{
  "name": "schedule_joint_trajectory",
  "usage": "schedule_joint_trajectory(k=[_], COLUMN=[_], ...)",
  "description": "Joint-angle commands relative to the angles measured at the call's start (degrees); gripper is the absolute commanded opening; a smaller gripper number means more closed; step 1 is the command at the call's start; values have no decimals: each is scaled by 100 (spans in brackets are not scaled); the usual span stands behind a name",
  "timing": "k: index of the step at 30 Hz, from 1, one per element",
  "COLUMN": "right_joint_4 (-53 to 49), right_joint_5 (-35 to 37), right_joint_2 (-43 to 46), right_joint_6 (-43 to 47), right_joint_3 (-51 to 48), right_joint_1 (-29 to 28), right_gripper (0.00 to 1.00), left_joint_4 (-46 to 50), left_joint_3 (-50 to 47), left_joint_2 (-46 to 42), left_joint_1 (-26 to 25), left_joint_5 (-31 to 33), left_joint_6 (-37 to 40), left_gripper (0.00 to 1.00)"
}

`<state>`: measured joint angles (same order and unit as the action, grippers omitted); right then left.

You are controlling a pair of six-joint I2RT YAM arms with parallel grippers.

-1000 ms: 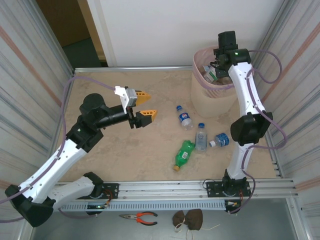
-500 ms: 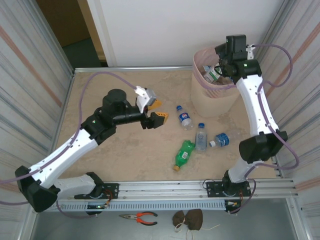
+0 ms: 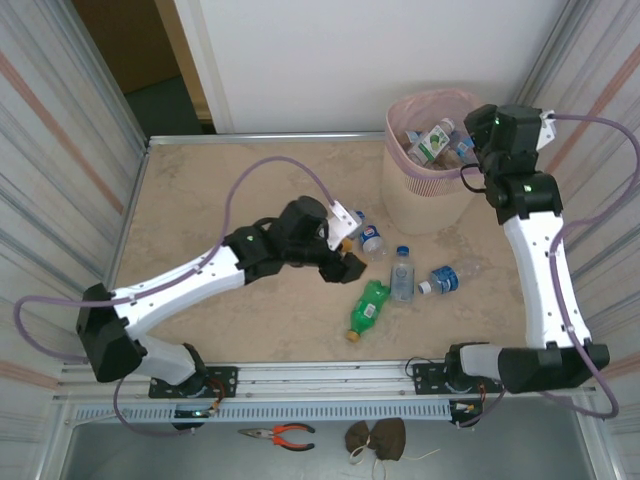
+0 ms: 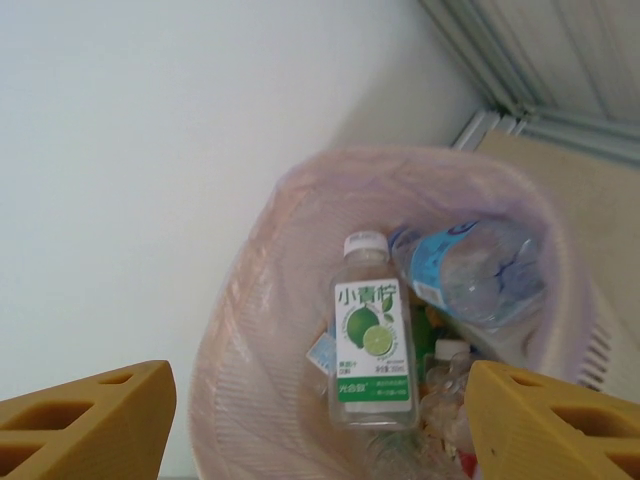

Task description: Put the plastic bottles in the bin

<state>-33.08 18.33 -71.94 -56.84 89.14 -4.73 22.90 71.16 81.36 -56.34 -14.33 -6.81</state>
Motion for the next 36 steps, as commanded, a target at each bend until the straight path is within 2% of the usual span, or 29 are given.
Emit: schedule_joint_trajectory(k=[1,6,9,17,24,36], right_joint_4=[118,113,112,-117,-216,-234], right_joint_5=[318,442,480,626,749,565], right_joint_2=[349,750,887,1141,1429,1496], right_joint_6=[274,279,279,235,327,446], right_joint_3=[-178,-427,-516,-628,-756,-835], right_joint_1=[84,156,166,173,230,551], right_gripper=[74,74,74,74,74,74], left_joint_4=[510,985,946,720,578,672], left_joint_3=[194,238,85,-7,236,414], left_joint_2=[267,790,1024,1592,2288,2956], left_joint_1=[-245,-701,-815,-945,-1027,-1077], left_joint_5=[402,1039,1155,980,771,754], left_joint_6=[-328,-623,-846,-1421,-1482,-1574], left_gripper=[61,62,63,67,71,66])
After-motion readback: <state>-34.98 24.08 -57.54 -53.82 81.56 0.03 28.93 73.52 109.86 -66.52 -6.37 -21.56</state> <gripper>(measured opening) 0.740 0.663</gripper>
